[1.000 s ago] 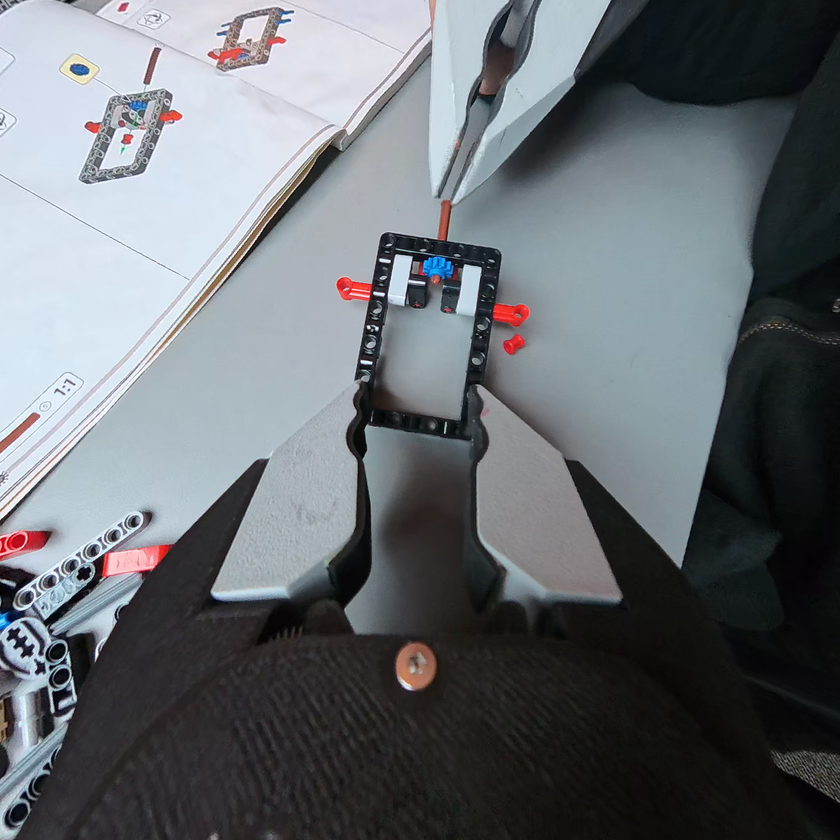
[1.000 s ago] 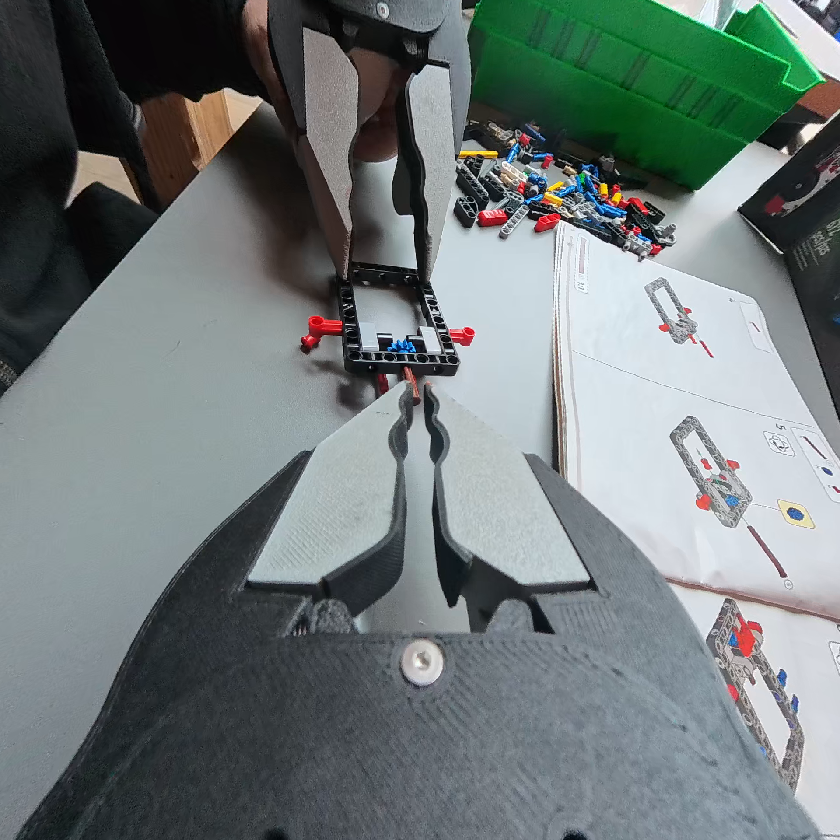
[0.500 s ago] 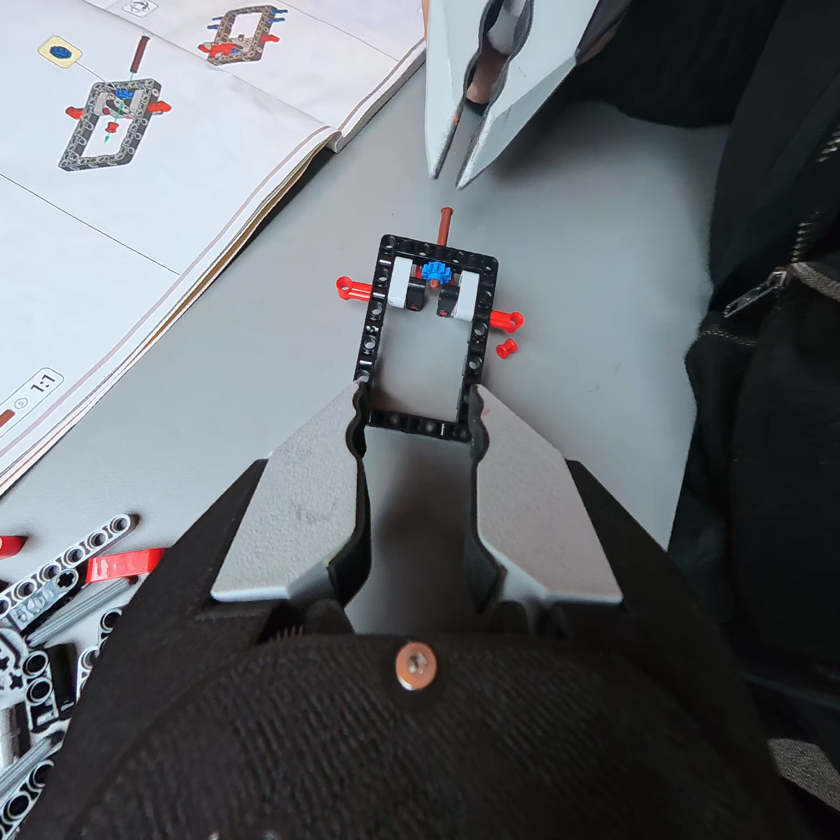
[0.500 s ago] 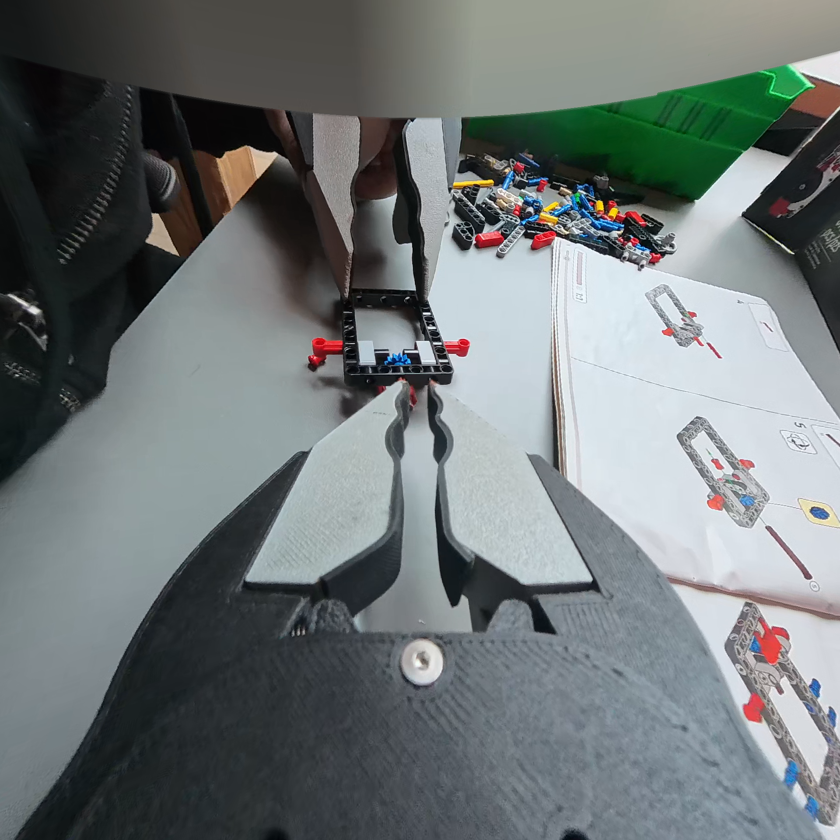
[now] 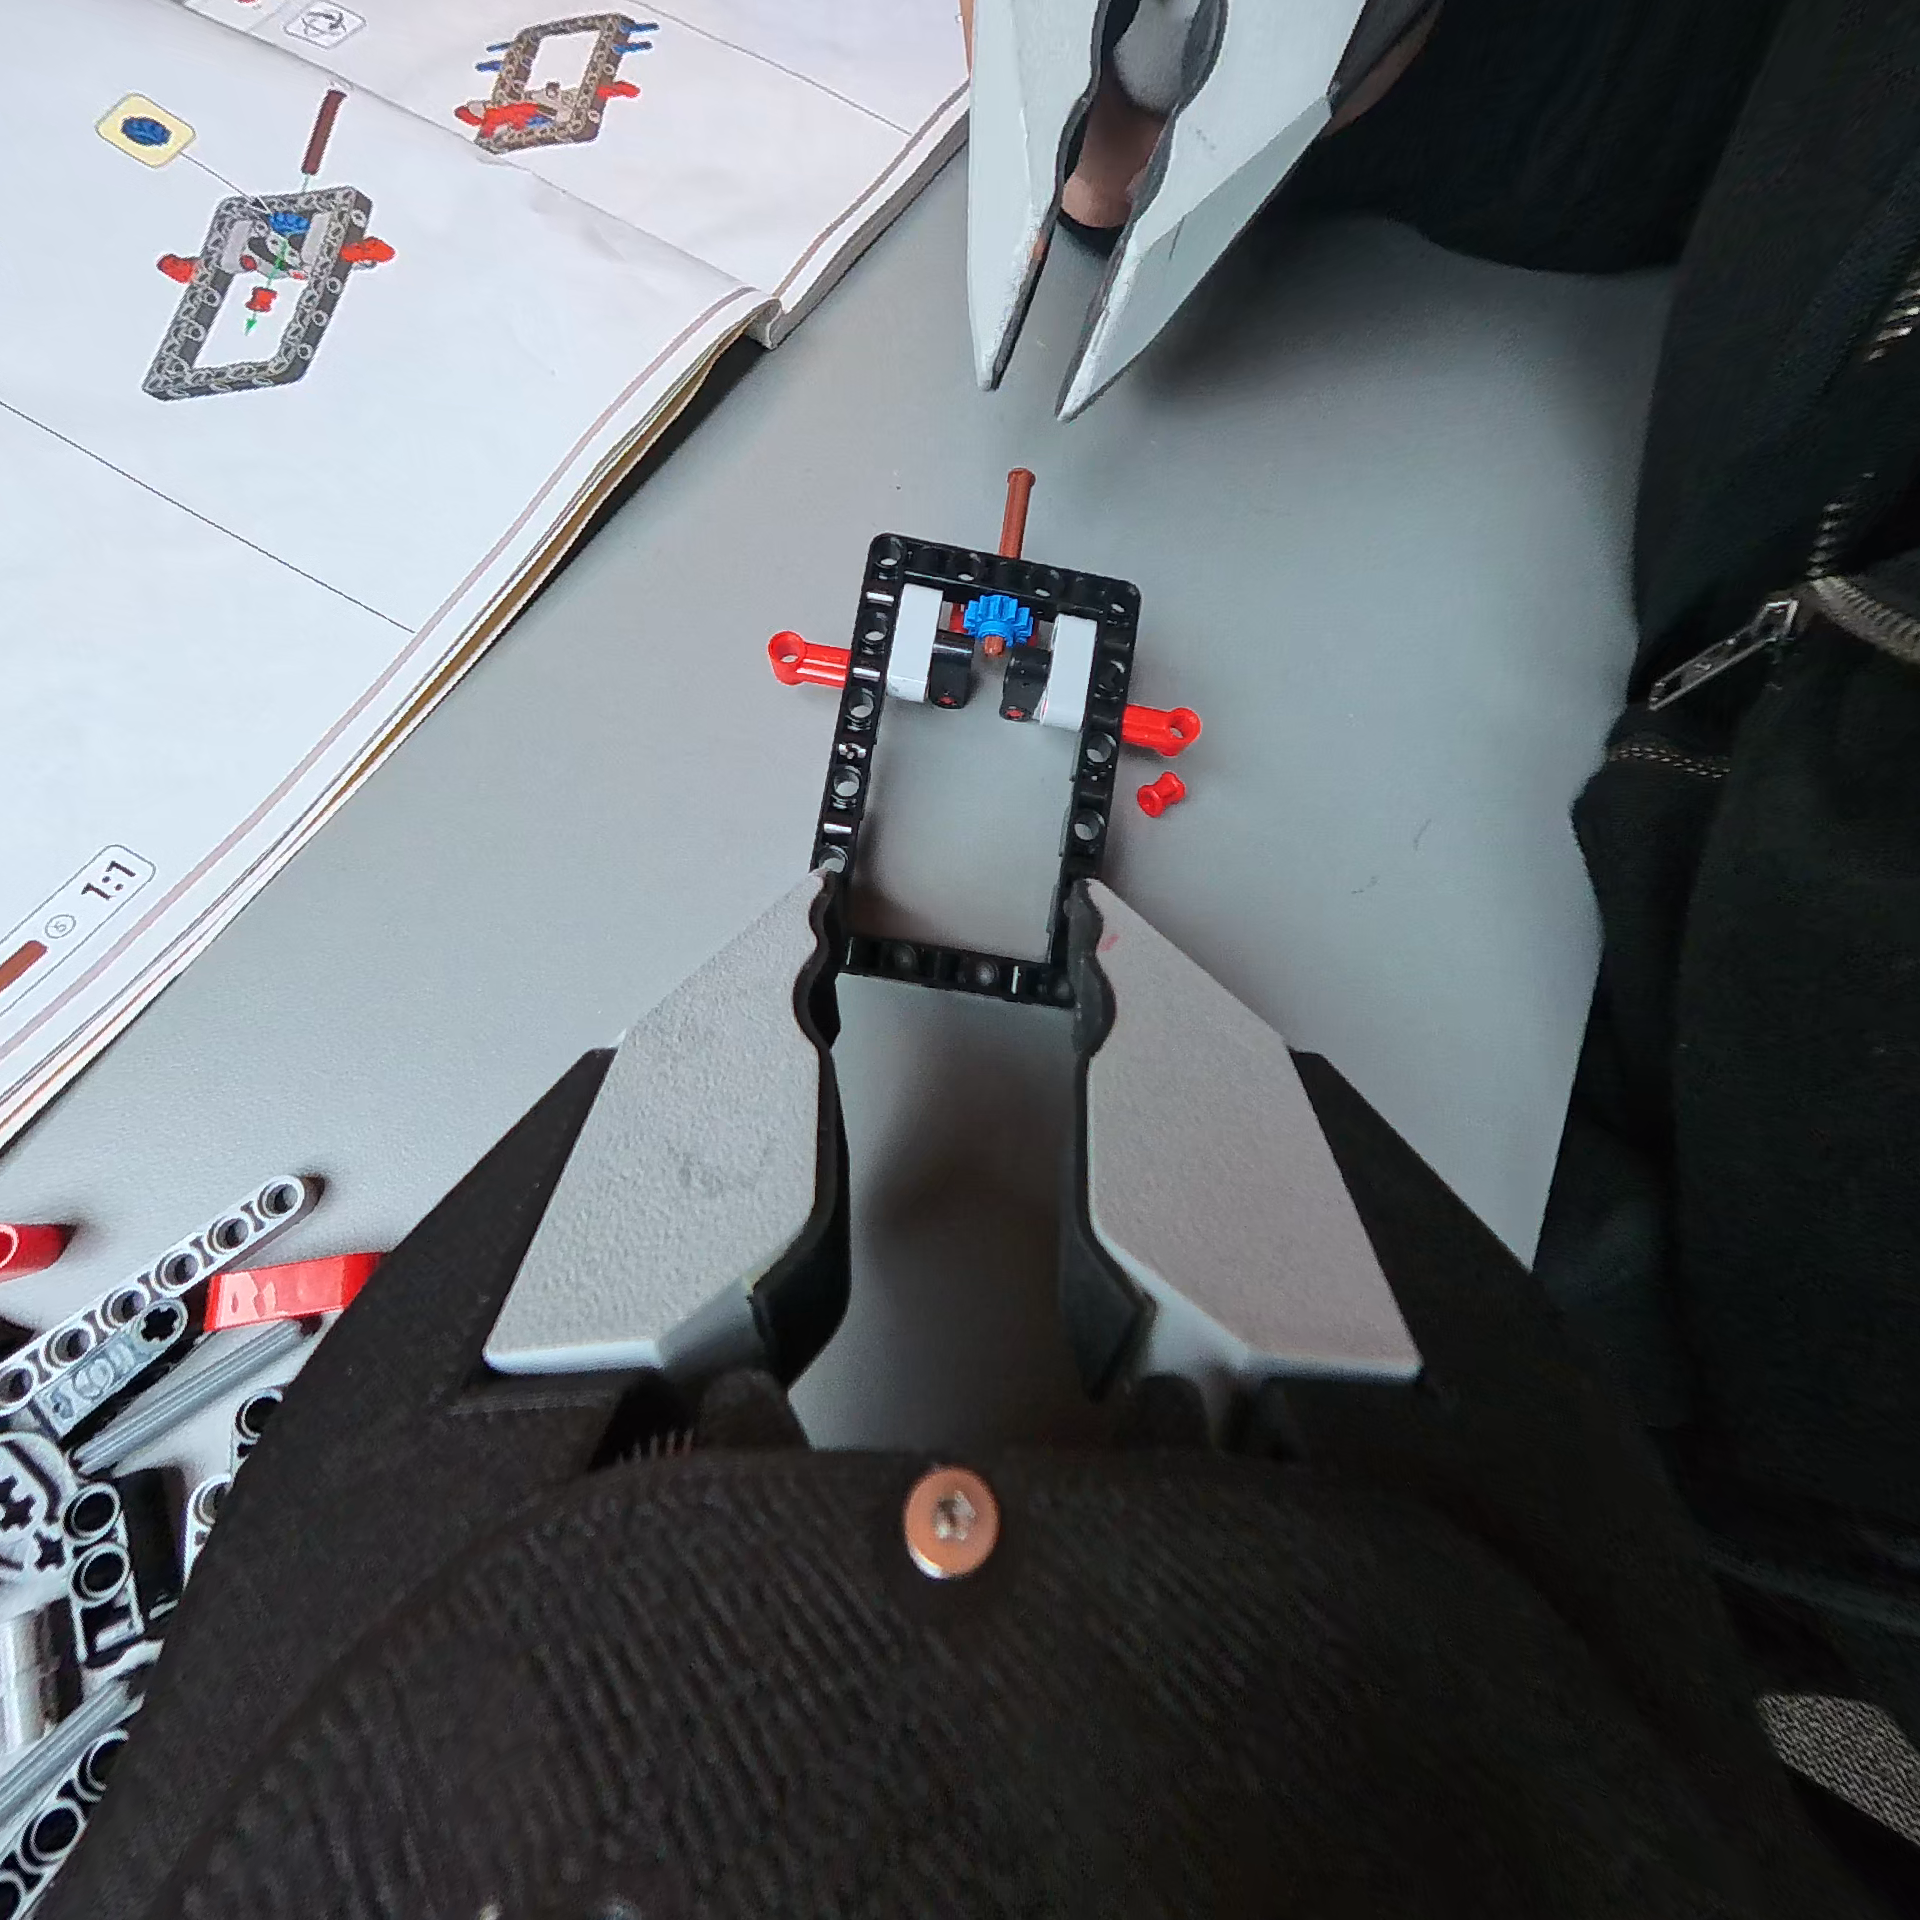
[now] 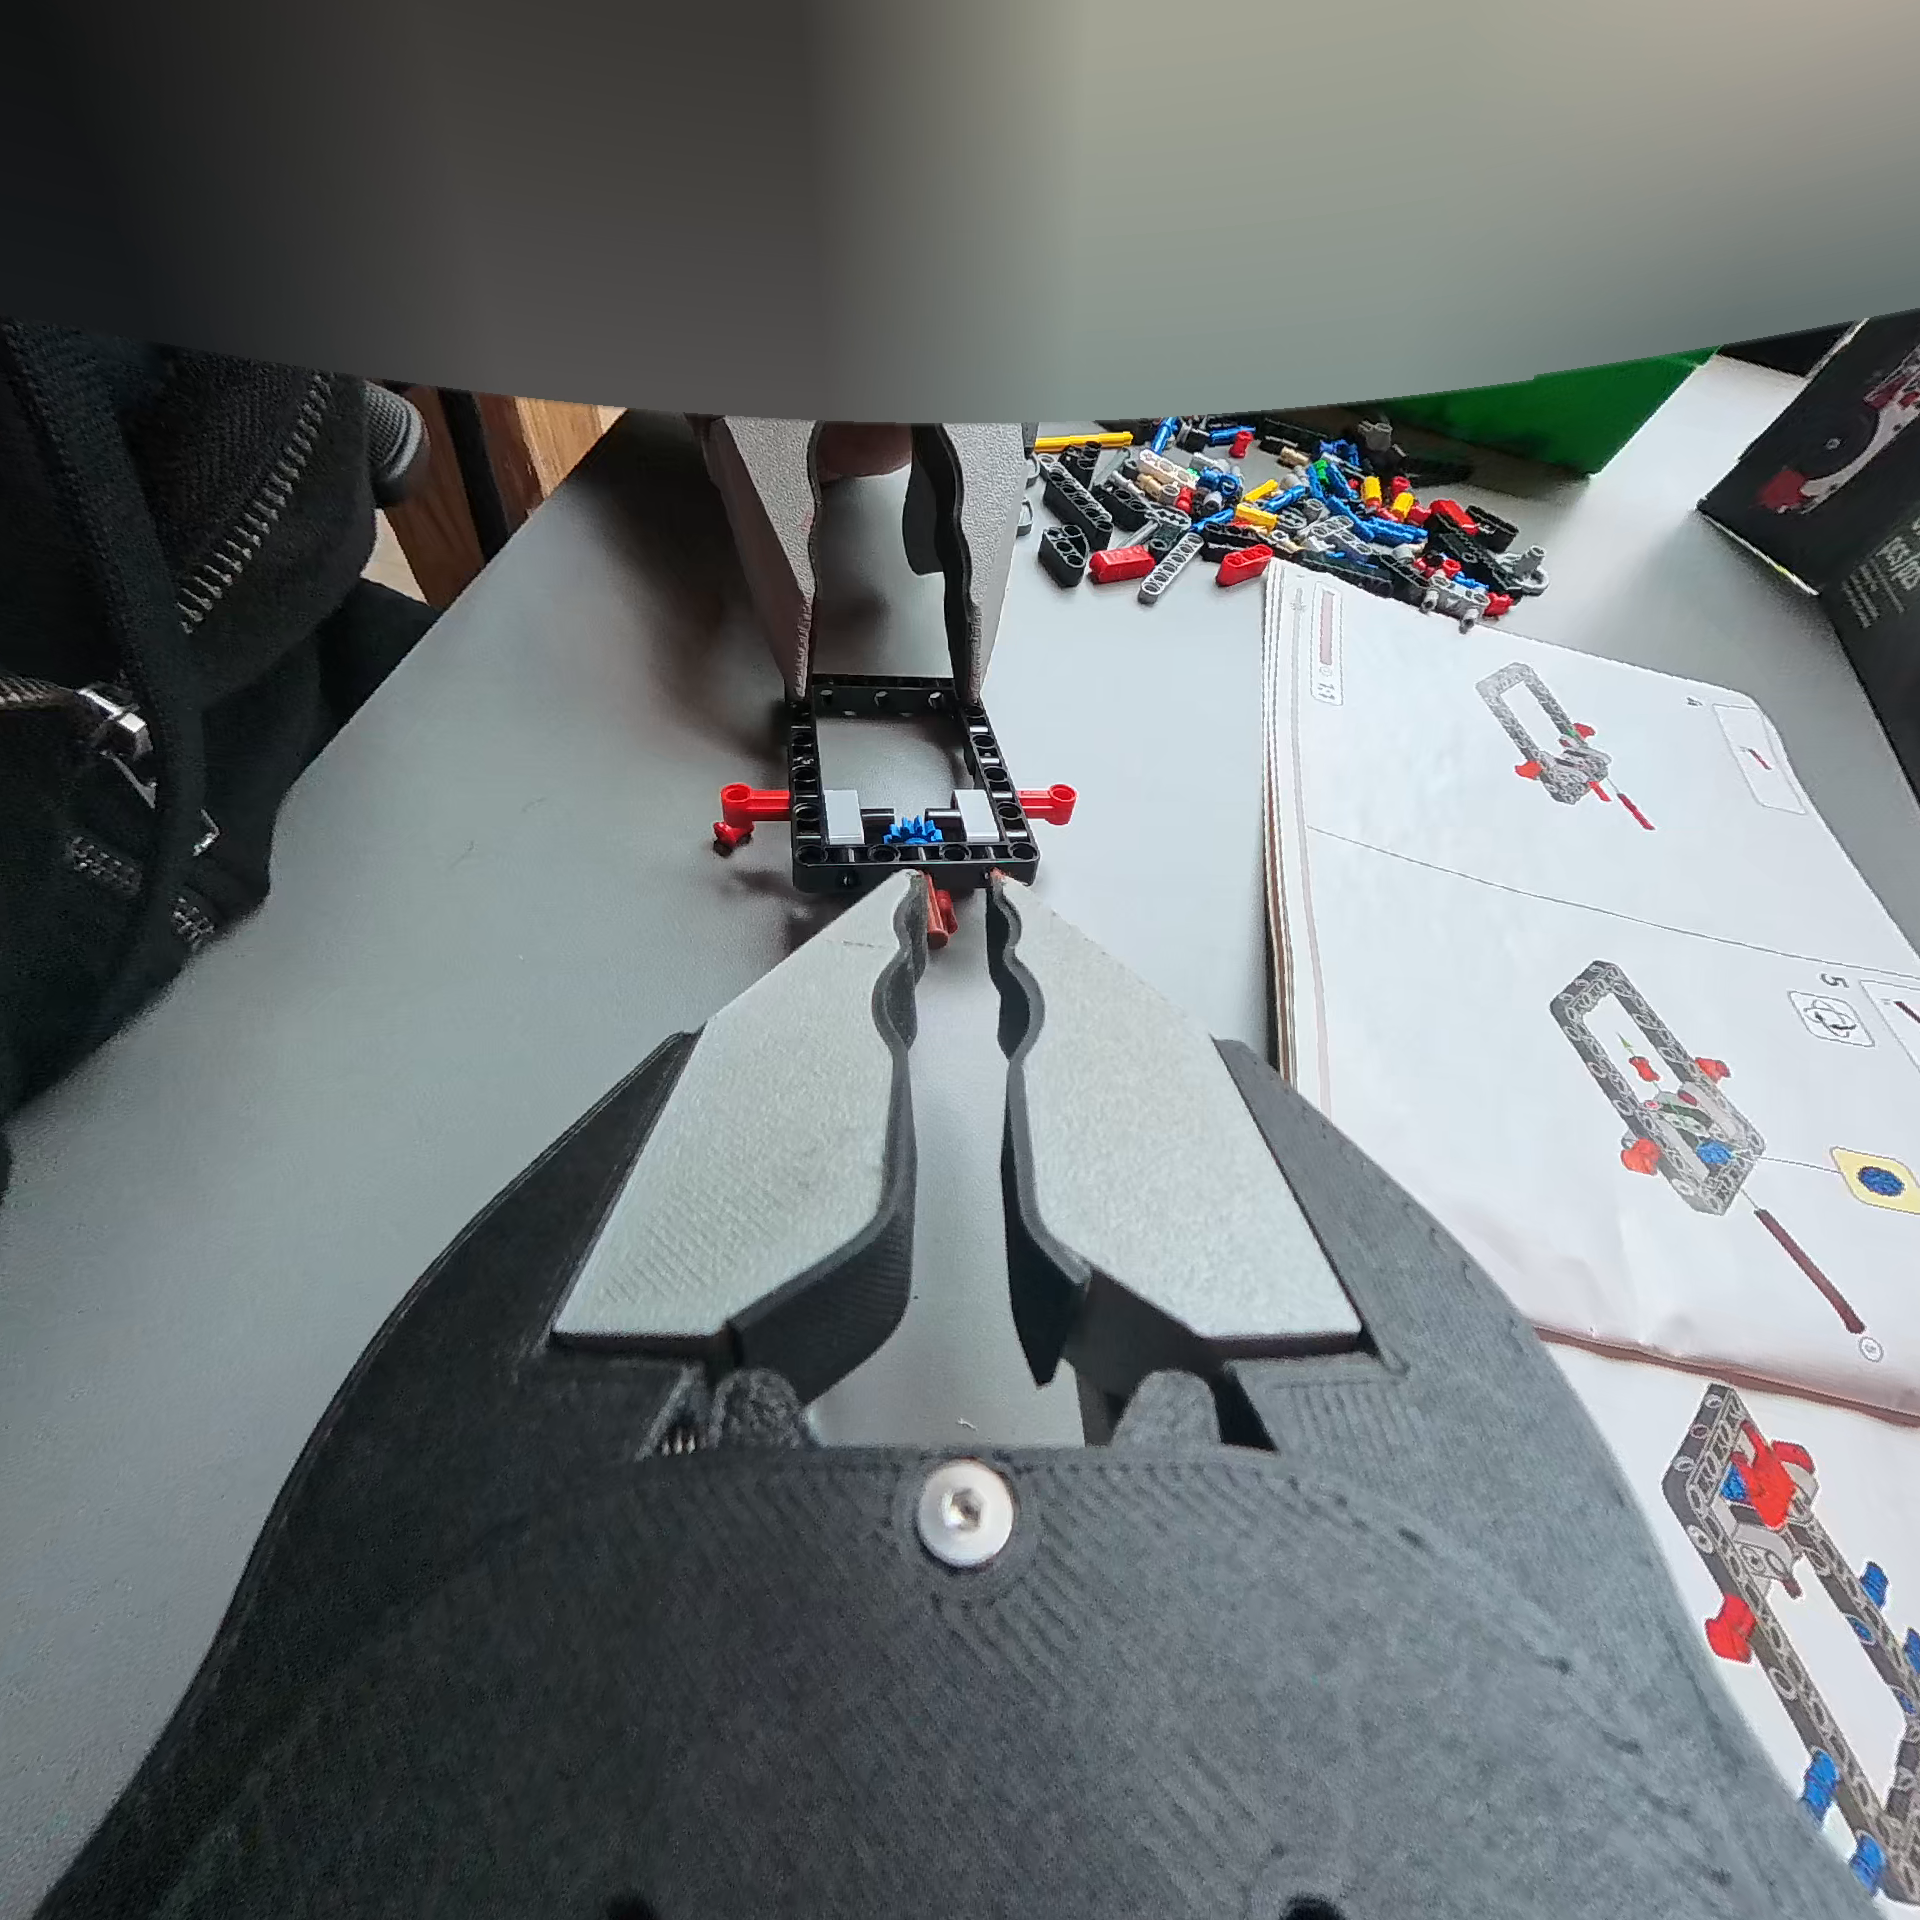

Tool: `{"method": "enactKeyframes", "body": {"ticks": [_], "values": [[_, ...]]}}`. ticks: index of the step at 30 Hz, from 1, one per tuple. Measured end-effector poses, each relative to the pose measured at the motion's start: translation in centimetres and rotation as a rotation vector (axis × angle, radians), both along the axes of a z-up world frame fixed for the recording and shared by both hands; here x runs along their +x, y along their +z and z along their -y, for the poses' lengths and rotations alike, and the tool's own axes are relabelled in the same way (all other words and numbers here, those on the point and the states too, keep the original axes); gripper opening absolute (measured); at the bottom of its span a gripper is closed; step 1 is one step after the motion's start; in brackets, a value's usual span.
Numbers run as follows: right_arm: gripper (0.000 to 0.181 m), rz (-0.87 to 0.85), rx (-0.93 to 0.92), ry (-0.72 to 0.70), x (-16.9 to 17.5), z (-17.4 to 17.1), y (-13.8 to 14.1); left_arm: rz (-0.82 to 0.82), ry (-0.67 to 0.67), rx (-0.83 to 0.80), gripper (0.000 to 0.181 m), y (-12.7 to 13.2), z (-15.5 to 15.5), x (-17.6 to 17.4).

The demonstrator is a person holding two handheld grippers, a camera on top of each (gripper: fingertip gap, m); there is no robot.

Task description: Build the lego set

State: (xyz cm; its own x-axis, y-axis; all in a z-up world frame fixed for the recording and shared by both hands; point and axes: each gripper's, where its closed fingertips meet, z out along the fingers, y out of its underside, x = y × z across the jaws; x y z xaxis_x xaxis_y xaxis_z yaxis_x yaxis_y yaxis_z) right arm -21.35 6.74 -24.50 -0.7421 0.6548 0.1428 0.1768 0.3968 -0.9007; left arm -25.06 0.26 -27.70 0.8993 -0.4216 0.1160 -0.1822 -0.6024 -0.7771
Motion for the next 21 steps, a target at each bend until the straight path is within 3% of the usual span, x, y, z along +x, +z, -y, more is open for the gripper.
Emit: {"method": "enactKeyframes", "body": {"ticks": [21], "values": [[0.010, -0.003, -0.015, 0.005, 0.08, -0.01, 0.19, -0.003, 0.001, 0.001, 0.040, -0.02, 0.00, -0.02]]}}
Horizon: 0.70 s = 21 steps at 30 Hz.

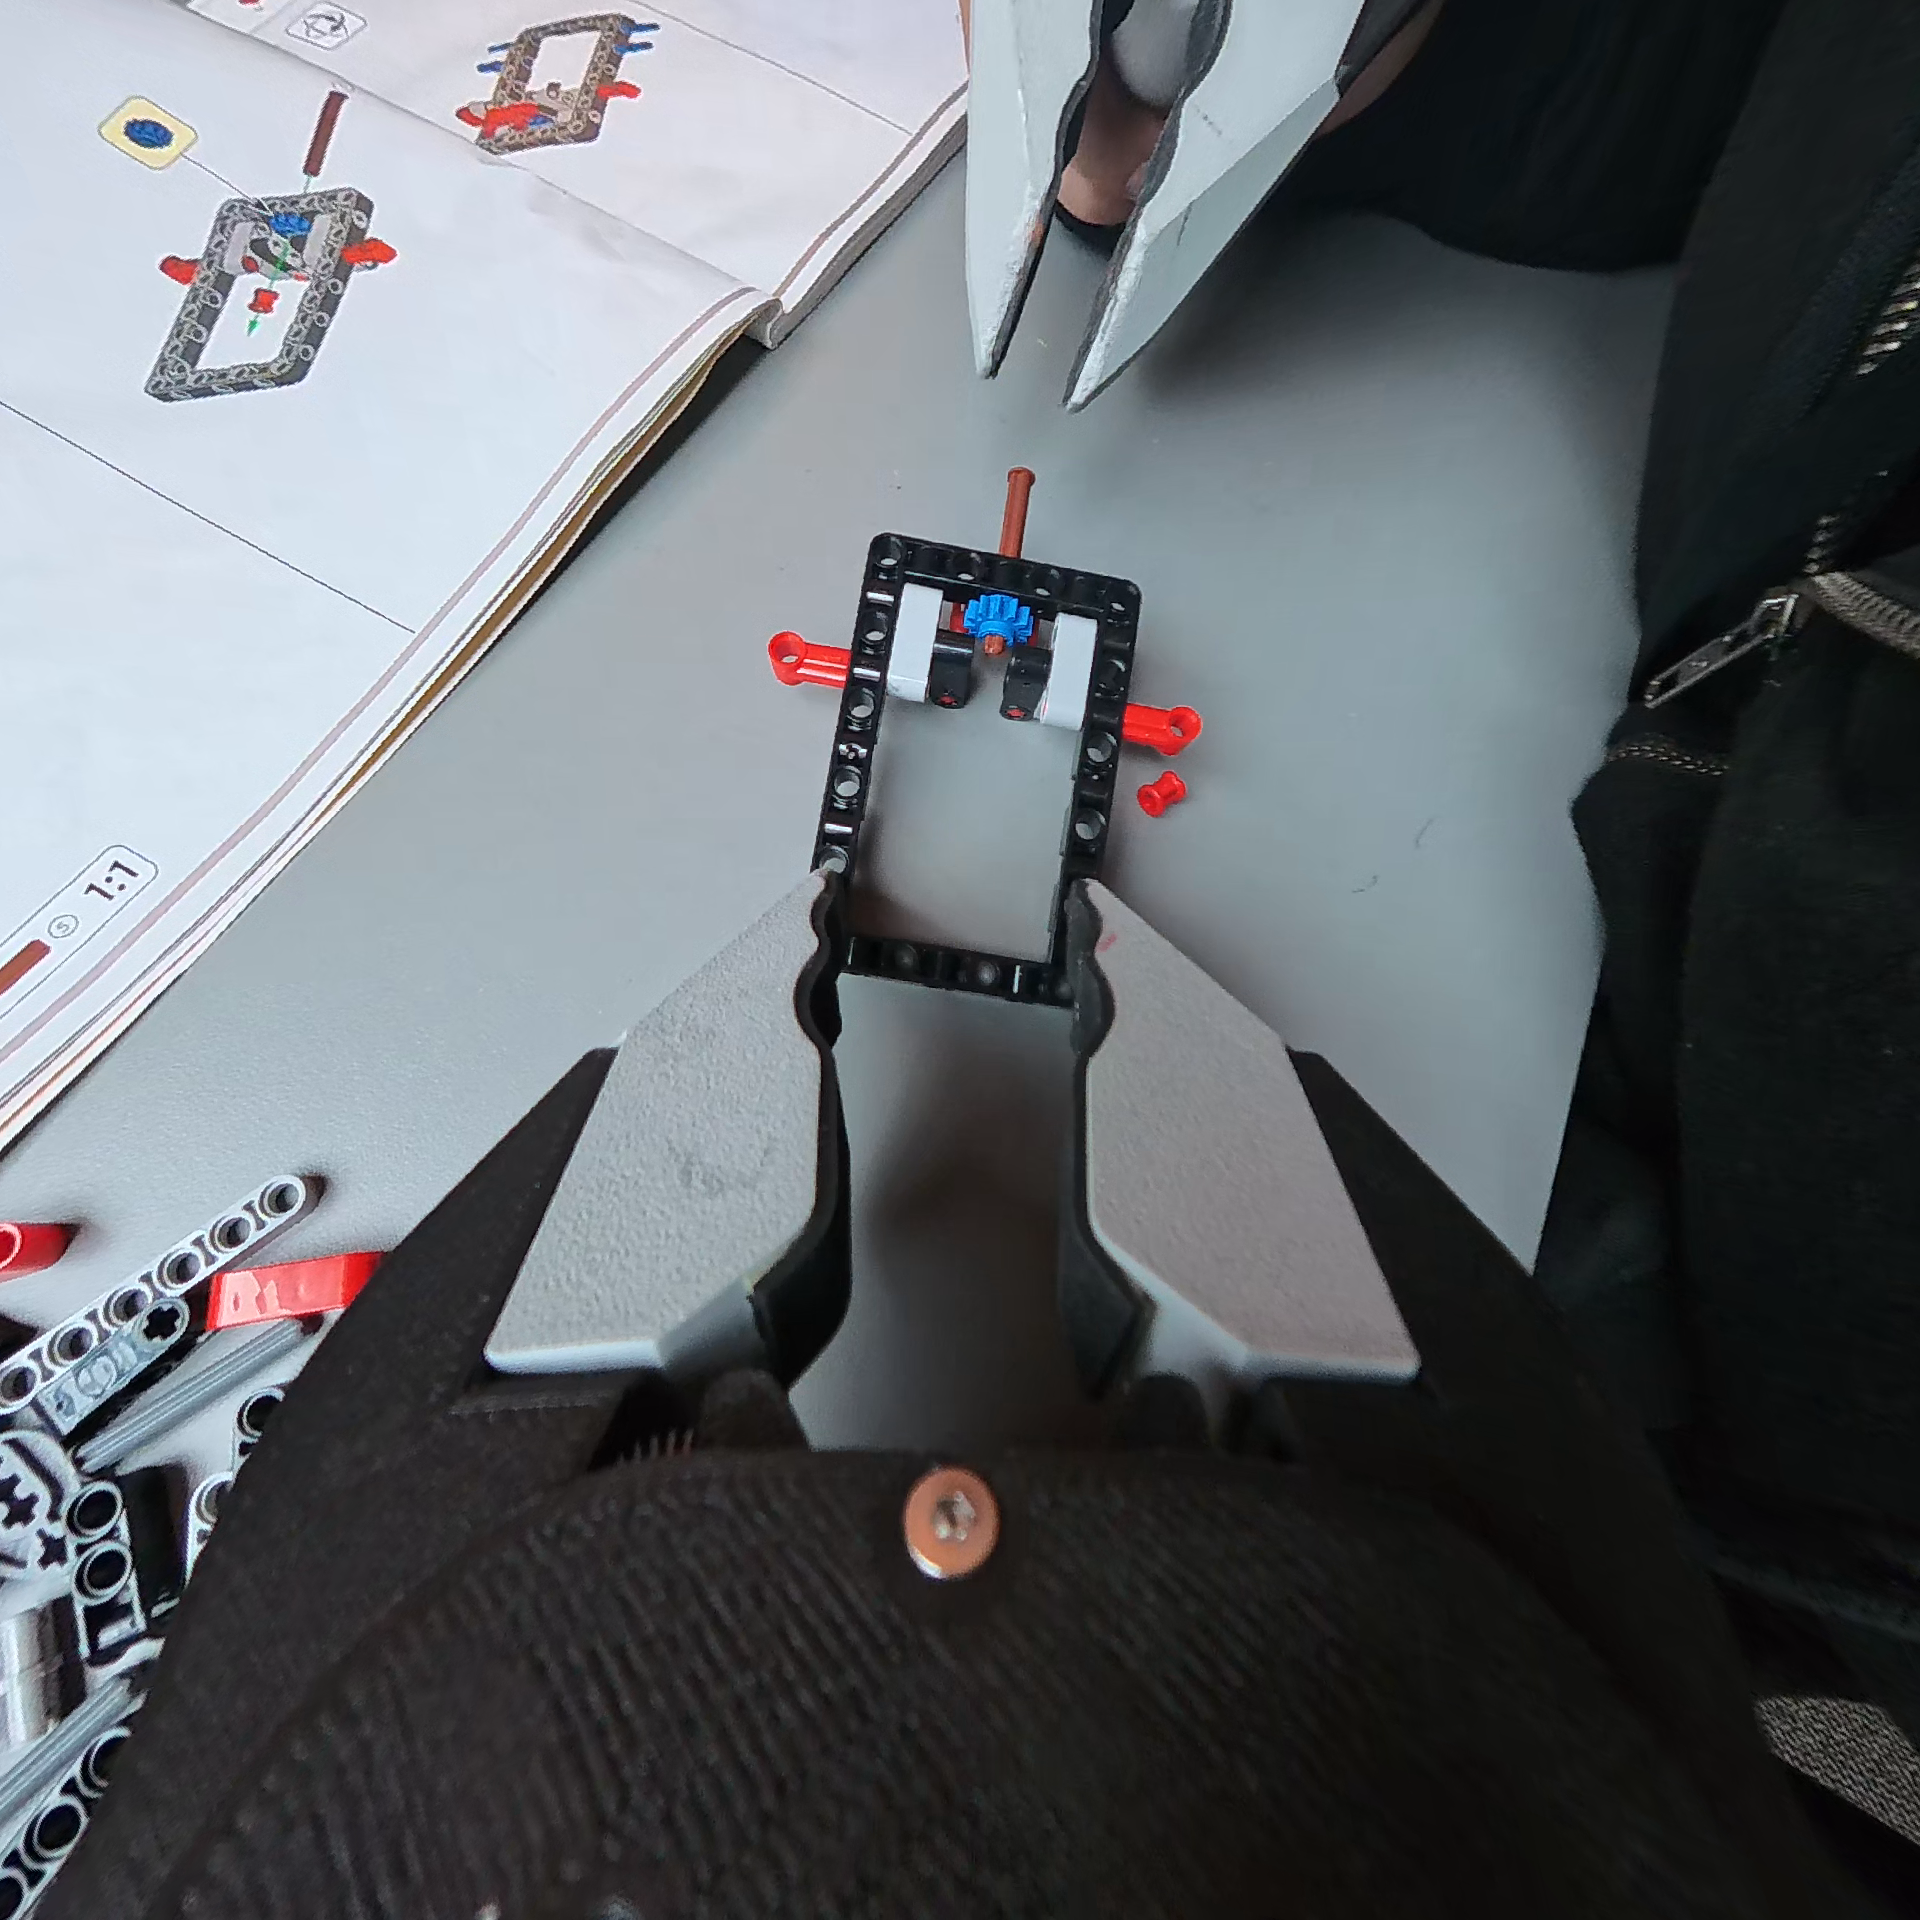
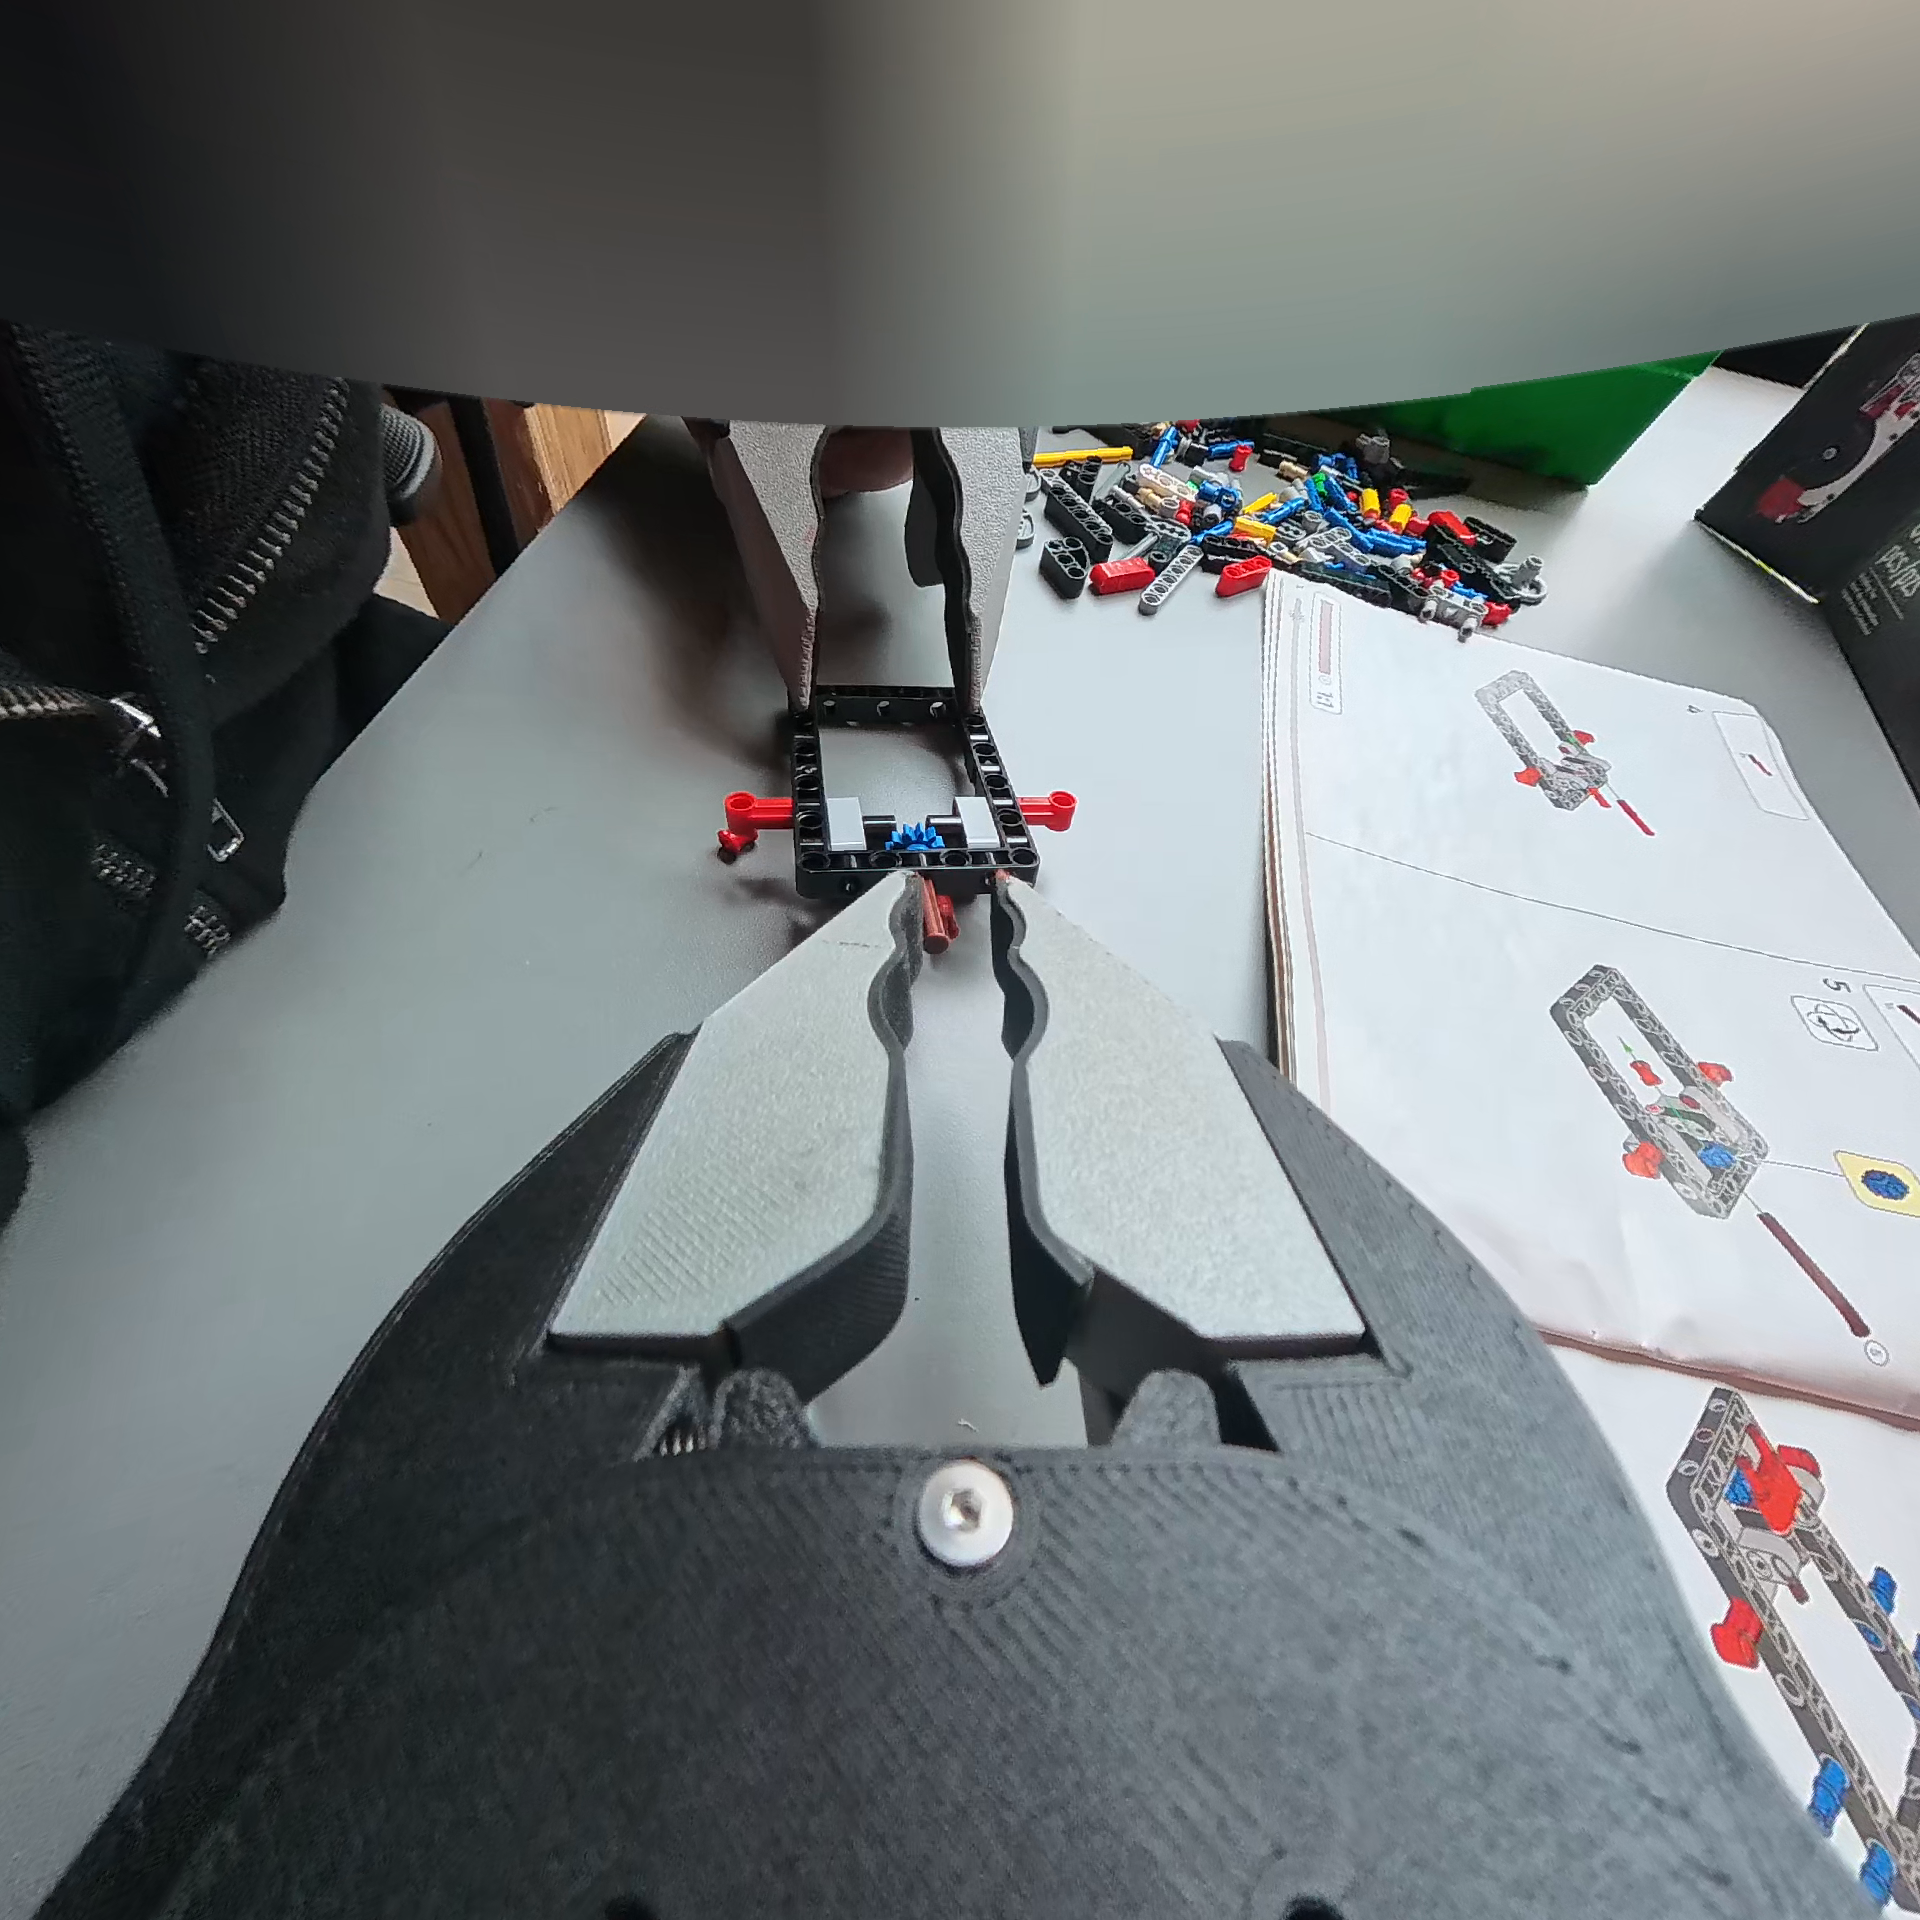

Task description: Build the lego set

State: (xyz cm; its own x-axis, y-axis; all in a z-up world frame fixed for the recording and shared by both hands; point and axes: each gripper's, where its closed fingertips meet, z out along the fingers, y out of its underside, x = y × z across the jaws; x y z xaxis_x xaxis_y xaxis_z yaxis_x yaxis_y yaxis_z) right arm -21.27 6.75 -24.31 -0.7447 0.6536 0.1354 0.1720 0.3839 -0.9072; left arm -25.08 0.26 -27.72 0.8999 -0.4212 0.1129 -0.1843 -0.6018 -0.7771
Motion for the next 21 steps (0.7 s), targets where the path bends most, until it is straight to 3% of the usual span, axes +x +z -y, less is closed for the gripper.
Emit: {"method": "enactKeyframes", "body": {"ticks": [21], "values": [[0.010, 0.008, -0.009, 0.005, 0.04, 0.02, 0.05, -0.015, -0.004, 0.005, 0.040, -0.04, 0.04, 0.06]]}}
